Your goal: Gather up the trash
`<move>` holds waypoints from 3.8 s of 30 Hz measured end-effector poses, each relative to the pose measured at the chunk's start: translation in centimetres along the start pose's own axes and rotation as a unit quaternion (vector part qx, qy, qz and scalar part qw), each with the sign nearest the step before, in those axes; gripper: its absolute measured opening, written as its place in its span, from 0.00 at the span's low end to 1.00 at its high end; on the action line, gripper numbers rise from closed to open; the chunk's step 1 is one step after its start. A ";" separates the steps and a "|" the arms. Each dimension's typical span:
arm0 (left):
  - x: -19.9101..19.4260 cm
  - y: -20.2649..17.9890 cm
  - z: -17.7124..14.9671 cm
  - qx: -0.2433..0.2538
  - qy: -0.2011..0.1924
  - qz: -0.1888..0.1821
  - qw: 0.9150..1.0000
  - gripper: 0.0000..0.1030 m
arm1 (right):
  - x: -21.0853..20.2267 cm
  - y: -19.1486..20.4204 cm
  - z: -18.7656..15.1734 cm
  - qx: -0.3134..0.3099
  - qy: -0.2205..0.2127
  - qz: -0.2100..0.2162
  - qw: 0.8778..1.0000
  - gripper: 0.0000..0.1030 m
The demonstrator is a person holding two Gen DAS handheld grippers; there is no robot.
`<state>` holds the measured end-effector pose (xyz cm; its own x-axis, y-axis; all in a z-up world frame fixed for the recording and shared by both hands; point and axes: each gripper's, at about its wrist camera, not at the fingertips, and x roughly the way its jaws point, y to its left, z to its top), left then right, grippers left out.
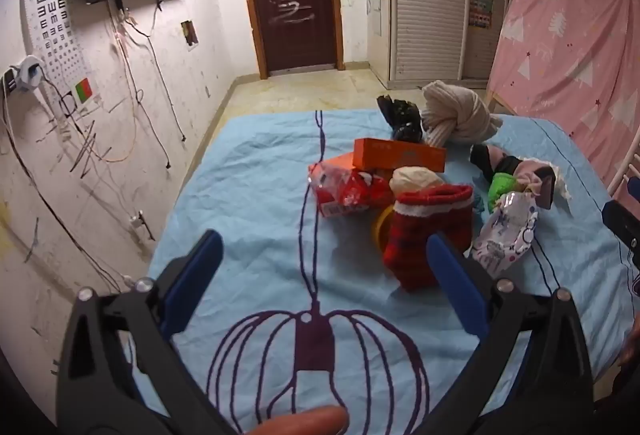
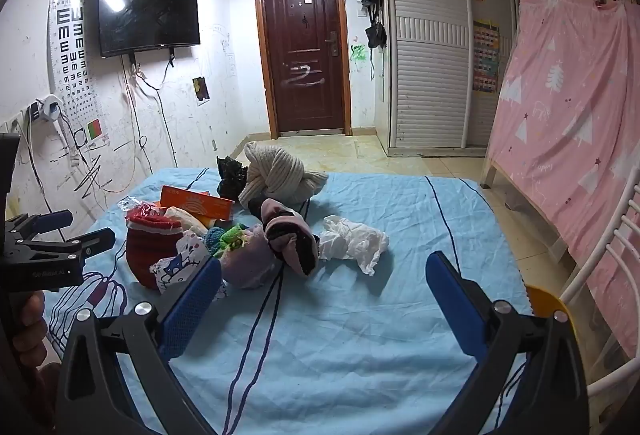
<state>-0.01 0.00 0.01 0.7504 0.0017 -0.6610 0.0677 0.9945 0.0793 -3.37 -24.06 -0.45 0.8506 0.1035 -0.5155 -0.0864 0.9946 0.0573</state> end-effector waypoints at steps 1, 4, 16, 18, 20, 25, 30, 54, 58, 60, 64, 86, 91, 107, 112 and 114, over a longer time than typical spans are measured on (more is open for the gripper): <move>0.0 0.0 0.0 0.001 0.000 -0.001 1.000 0.95 | 0.0 0.0 0.0 0.000 0.001 0.000 1.000 0.92; 0.0 0.0 0.0 0.001 0.002 -0.001 1.000 0.95 | 0.1 0.0 0.0 0.000 0.001 0.000 1.000 0.92; 0.0 -0.1 0.0 0.001 0.001 -0.001 1.000 0.95 | 0.0 -0.1 0.0 0.003 0.000 0.001 1.000 0.92; 0.0 0.0 0.0 0.001 0.000 -0.001 1.000 0.95 | 0.0 0.0 0.0 0.002 0.000 0.000 1.000 0.92; 0.0 0.0 0.0 0.001 0.000 -0.001 1.000 0.95 | 0.1 0.0 0.1 0.002 0.000 0.001 1.000 0.92; 0.1 0.0 0.0 0.000 0.001 0.000 1.000 0.95 | -0.1 0.1 -0.1 0.002 0.000 0.002 1.000 0.92; 0.1 -0.1 0.0 0.001 0.000 0.000 1.000 0.95 | 0.0 0.1 0.0 0.002 0.000 0.001 1.000 0.92; -0.5 -0.4 0.5 0.002 -0.002 0.003 1.000 0.95 | 0.1 0.1 0.0 0.002 0.000 0.002 1.000 0.92; -0.5 -0.4 0.4 0.003 -0.003 0.004 1.000 0.95 | 0.1 0.1 0.0 0.002 0.000 0.002 1.000 0.92; -0.5 -0.4 0.5 0.003 -0.003 0.004 1.000 0.95 | 0.2 0.1 0.0 0.002 0.000 0.002 1.000 0.92; -0.5 -0.4 0.4 0.003 -0.003 0.004 1.000 0.95 | 0.2 0.1 -0.1 0.001 0.000 0.001 1.000 0.92; -0.5 -0.6 0.6 0.004 -0.003 0.005 1.000 0.95 | 0.3 0.0 0.1 0.003 0.004 0.004 1.000 0.92; -0.1 -0.7 1.1 0.008 0.001 0.005 1.000 0.95 | 1.0 -0.5 0.7 0.008 0.007 0.008 1.000 0.92; 3.5 -1.6 6.5 -0.002 0.038 -0.043 0.998 0.94 | 6.2 -3.4 3.5 0.025 0.056 0.059 0.996 0.92; 5.4 -1.2 9.4 -0.020 0.080 -0.091 0.992 0.94 | 8.4 -4.6 4.8 0.034 0.079 0.058 0.995 0.92; 6.5 -0.7 10.9 -0.024 0.099 -0.105 0.989 0.93 | 9.1 -5.4 5.0 0.044 0.087 0.049 0.994 0.92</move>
<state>11.96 -1.78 3.79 0.5791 -0.1900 -0.7928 0.1729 0.9790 -0.1083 7.39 -28.49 -1.14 0.7371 0.2069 -0.6433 -0.1129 0.9763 0.1846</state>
